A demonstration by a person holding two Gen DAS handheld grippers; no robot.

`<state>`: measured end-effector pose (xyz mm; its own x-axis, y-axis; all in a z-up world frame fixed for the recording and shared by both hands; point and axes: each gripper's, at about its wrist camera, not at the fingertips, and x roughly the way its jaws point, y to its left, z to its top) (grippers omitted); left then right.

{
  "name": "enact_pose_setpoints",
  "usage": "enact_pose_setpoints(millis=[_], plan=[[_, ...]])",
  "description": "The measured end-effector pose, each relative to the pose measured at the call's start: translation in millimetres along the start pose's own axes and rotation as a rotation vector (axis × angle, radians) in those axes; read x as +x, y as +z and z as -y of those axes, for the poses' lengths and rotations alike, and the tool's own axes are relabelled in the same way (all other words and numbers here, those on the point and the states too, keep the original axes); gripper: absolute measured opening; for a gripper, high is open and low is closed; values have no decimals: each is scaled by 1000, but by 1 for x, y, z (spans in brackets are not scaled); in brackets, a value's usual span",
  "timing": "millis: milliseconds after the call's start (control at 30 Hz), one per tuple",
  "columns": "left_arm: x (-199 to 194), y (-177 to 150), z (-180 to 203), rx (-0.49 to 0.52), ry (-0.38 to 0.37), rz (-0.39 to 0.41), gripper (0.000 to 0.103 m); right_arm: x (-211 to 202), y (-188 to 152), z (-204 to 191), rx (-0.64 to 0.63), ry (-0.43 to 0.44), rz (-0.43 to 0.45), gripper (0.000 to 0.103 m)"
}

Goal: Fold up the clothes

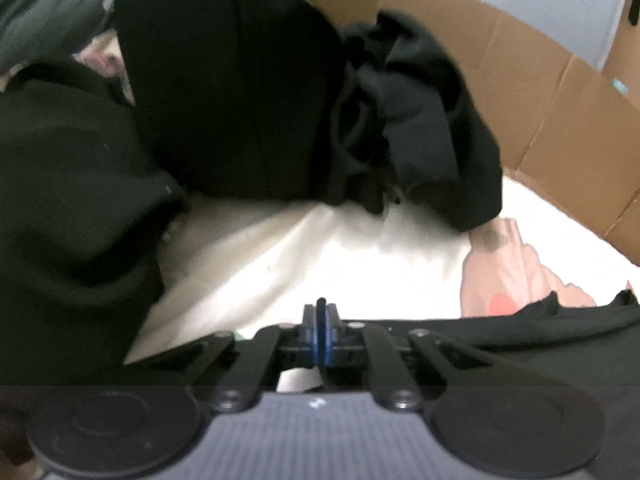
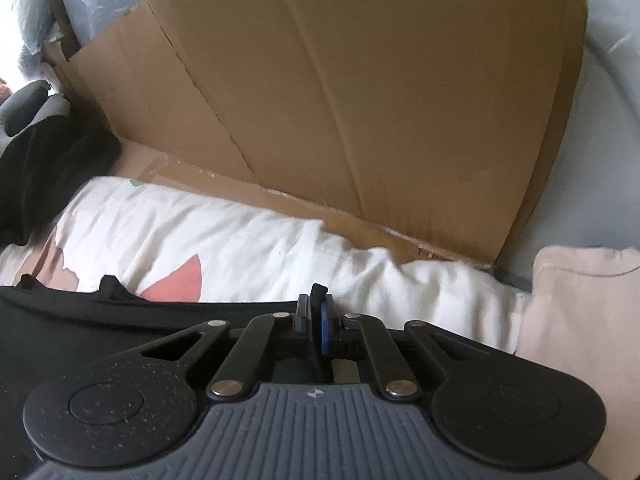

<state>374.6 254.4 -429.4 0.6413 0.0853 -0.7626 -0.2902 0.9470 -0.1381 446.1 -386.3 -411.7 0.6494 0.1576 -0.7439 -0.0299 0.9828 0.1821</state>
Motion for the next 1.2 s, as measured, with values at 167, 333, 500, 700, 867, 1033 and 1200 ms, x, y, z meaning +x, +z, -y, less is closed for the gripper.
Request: enact_pose_setpoints(millis=[167, 333, 500, 700, 867, 1033, 1200], plan=[[-31, 8, -4, -23, -55, 91, 3, -22, 4, -4, -26, 7, 49, 1], [-48, 18, 2, -9, -100, 147, 3, -43, 13, -5, -35, 16, 89, 1], [-57, 21, -3, -10, -77, 154, 3, -48, 20, -4, -33, -6, 96, 1], [-33, 18, -1, -11, -31, 101, 3, -22, 22, -7, -44, -44, 52, 1], [-5, 20, 9, -1, 6, 50, 3, 1, 18, -6, -32, -68, 7, 2], [2, 21, 7, -9, 48, -18, 13, 1, 16, -7, -7, -70, -18, 11], [-29, 10, 6, -10, 38, -7, 34, -26, 17, -11, -47, -42, 6, 39]])
